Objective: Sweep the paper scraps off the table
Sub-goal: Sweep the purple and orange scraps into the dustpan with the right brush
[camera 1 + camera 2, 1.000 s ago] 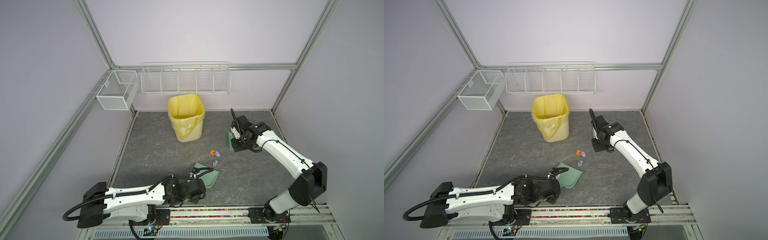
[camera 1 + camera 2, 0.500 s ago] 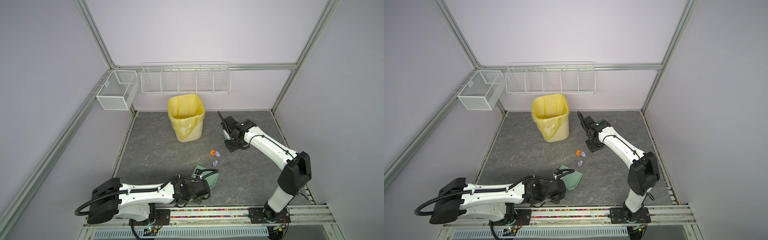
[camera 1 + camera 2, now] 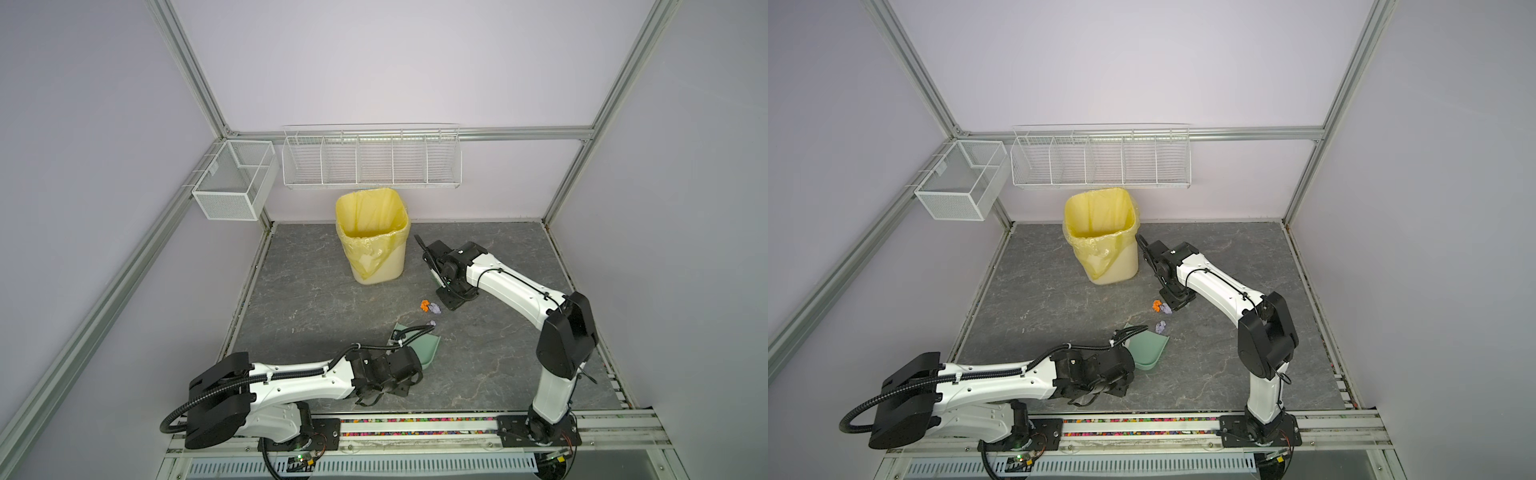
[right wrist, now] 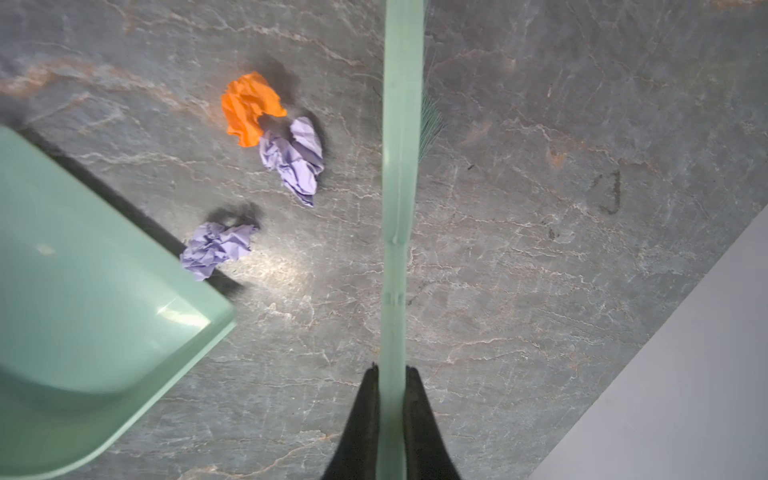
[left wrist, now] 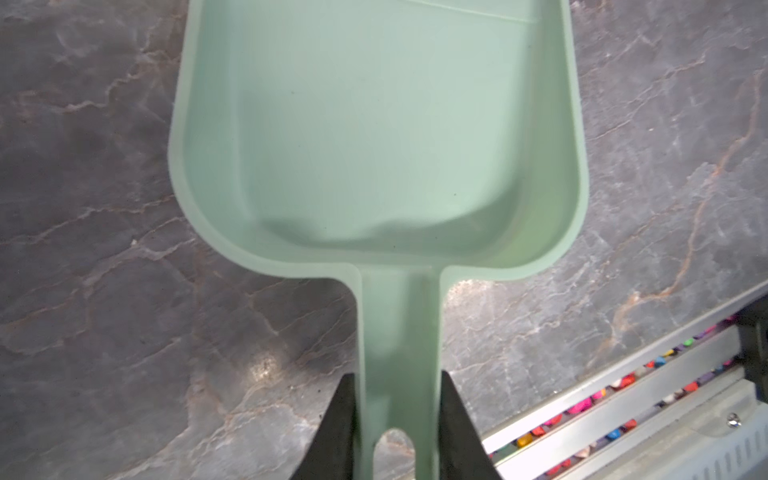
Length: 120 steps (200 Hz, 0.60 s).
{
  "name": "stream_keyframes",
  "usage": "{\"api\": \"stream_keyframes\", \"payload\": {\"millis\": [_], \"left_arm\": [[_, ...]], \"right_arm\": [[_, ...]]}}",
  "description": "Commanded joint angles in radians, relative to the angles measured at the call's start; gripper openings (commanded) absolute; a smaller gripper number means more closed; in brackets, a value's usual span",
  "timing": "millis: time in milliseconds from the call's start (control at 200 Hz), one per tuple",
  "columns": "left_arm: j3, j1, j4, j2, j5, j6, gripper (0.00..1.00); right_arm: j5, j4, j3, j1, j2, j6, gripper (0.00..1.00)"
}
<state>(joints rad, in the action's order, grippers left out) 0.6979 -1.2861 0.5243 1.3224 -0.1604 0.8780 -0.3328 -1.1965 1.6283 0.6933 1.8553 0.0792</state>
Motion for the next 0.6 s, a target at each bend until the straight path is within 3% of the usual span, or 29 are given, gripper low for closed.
{"api": "stream_keyframes", "payload": {"millis": [0,285,595], "left_arm": [[0.029,0.012,-0.005,0.025,0.019,-0.031,0.00],[0.018,0.030,-0.027,0.032,0.023,-0.034,0.00],[0.046,0.048,-0.041,0.078,0.026,-0.063,0.00]], "right_arm": [[0.077,-0.027,-0.025,0.026,0.010,-0.030,0.07],[0.105,-0.040,-0.102,0.087,-0.030,-0.038,0.07],[0.304,-0.036,-0.199,0.137,-0.164,-0.055,0.07]]}}
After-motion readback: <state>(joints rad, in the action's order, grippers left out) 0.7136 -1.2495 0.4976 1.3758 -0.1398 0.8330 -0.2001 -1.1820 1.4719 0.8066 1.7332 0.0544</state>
